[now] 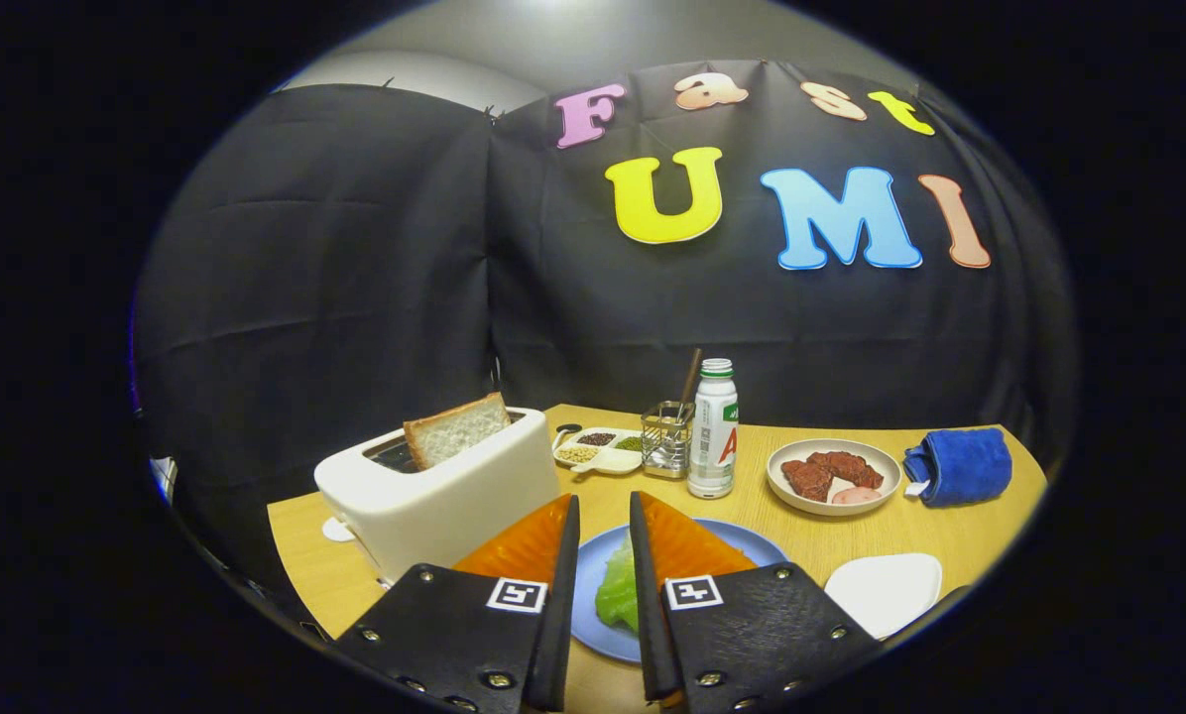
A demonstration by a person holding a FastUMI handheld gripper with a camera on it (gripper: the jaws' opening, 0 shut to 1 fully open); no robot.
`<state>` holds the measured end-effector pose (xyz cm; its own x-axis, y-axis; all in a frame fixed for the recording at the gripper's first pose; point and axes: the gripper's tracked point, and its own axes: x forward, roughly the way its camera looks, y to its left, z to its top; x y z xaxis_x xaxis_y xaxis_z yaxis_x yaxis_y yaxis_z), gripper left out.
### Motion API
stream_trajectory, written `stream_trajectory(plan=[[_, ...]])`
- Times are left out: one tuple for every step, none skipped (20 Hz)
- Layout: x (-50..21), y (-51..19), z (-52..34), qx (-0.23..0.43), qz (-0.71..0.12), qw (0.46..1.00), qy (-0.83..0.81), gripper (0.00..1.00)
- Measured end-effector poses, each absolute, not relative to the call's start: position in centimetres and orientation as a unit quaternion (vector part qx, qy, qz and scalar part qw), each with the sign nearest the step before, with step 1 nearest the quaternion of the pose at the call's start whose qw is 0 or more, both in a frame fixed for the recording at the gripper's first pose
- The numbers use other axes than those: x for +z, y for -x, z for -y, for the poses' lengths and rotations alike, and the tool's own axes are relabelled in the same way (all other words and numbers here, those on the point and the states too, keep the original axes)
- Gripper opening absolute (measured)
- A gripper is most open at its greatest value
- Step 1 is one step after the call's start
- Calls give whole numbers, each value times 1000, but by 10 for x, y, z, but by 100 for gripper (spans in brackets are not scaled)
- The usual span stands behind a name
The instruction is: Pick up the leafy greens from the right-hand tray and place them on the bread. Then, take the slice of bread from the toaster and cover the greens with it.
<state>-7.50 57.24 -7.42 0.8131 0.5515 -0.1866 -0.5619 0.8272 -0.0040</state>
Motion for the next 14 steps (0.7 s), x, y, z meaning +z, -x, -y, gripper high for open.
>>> stream_trajectory(plan=[[-71, 78, -578, 293, -86, 952, 27, 29], [-67, 81, -583, 292, -82, 953, 24, 29], [-63, 83, -589, 292, -77, 953, 22, 30], [-58, 86, -598, 292, -74, 953, 20, 29], [-56, 92, -609, 298, -73, 952, 20, 29], [-53, 98, -621, 307, -71, 949, 22, 29], [-50, 102, -632, 313, -68, 947, 29, 29], [-49, 106, -641, 314, -65, 947, 38, 29], [-46, 110, -652, 316, -59, 946, 44, 29], [-46, 113, -663, 317, -57, 946, 49, 29], [-50, 115, -674, 317, -58, 945, 56, 29], [-54, 114, -682, 314, -62, 945, 67, 30], [-59, 114, -689, 313, -66, 945, 72, 30], [-63, 114, -699, 316, -71, 943, 73, 30]])
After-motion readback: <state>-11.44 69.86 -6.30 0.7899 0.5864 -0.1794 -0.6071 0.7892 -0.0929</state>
